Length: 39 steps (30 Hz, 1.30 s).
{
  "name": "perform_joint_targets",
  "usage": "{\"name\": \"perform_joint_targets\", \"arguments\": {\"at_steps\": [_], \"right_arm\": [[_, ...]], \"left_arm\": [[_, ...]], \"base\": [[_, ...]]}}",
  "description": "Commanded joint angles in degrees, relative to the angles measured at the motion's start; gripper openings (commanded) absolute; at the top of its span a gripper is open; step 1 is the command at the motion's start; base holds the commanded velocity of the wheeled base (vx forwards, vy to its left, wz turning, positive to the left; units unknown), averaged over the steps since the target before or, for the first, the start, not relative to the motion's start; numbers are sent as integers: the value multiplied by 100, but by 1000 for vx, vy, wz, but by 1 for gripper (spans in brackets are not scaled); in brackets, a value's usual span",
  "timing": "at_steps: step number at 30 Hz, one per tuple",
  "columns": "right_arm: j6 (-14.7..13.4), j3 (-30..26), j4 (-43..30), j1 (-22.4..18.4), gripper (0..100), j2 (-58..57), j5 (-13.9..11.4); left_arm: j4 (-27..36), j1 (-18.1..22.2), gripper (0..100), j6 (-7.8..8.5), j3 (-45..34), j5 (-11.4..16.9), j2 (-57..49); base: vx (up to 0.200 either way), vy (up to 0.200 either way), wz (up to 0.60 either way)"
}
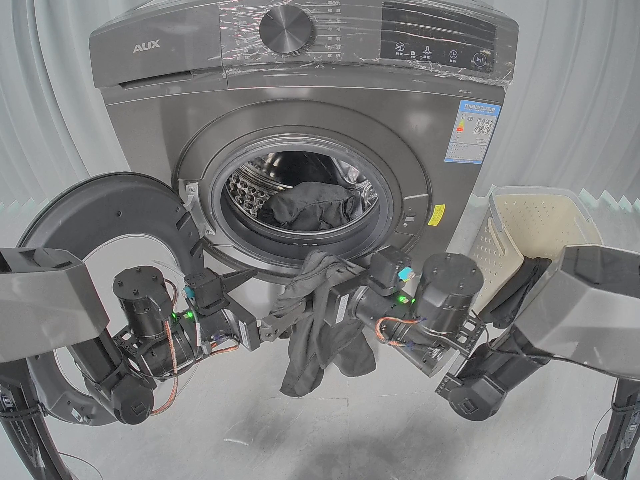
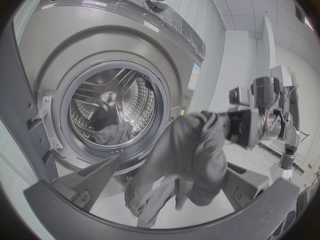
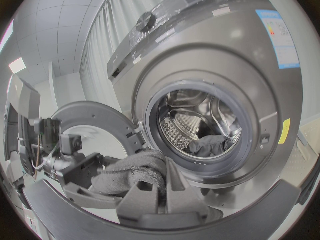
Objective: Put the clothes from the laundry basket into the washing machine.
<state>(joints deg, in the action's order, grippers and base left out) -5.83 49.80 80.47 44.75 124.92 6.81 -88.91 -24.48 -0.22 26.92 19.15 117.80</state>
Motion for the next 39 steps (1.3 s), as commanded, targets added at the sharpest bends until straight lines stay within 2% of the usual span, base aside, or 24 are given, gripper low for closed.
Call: {"name": "perform_joint_targets", "arguments": {"at_steps": [1,9,17,28,39], "right_arm": [[11,-234,13,-63,0,-591,-31],[11,-278,4,-142,0,-846,-31],[11,-357,4,-63,0,-1092,-75],[11,-726,13,-37,0,-1576,-110],[11,-779,21,69,0,-1690,-110]], "left_arm": [[-4,66,100,-13,-152,27,-11],[-4,189,100,4,-160,36,173],[-4,479,100,48,-81,45,542],[-4,470,100,75,261,36,1167],[-4,418,100,66,754,-87,1553]], "base": [[0,0,0],[0,0,0],[0,0,0],[0,0,0],[0,0,0]]}}
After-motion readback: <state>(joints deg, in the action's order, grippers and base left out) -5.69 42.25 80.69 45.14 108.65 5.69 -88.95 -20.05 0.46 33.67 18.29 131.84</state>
